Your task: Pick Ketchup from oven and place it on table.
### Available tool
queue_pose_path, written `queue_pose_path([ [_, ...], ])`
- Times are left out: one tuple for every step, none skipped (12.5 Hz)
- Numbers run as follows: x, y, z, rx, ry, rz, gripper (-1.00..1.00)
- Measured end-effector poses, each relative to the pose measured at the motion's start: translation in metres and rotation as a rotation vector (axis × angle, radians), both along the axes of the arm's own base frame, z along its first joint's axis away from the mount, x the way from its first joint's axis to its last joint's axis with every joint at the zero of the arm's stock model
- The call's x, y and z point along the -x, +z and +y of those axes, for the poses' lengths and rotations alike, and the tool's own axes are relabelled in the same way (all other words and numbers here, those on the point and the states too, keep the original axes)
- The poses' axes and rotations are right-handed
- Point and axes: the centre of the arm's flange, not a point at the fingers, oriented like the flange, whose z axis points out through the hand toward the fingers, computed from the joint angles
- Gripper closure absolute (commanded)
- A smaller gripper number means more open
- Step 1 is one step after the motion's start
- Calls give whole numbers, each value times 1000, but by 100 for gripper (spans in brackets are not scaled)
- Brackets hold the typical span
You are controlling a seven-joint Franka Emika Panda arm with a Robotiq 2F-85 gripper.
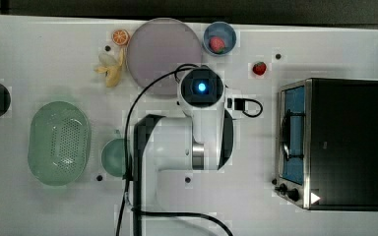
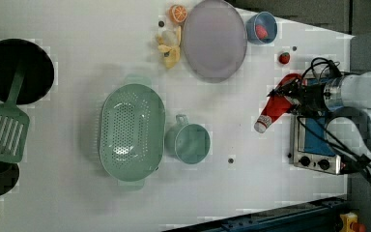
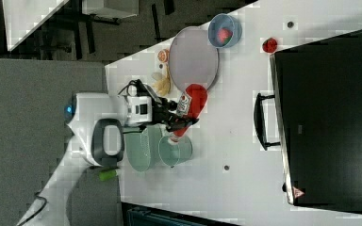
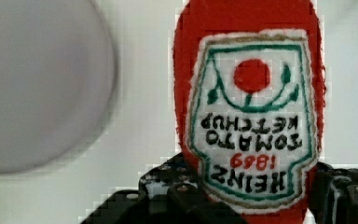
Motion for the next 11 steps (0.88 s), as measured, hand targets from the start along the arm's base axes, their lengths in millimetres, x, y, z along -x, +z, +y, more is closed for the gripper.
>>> queue_pose_path([
  [4,-11,-8,1,-15,19,-26],
  [5,-25,-13,7,-22,5,-26],
  [6,-35,-13,3,-29,18,-26],
  [7,-47,-13,-23,-66,33,-26],
  [7,-60,-12,-47,-99,31,-27],
  [12,-84,-13,-39,-102,62,-52],
  [11,-96,-14,-33,-102,51,-74],
  [12,-107,-13,-45,-118,40,-100],
  [18,-119,-13,-32,-110,49,-100],
  [26,-128,-12,-22,-96,60,-100],
  [32,-132,-5,-32,-94,73,-100],
])
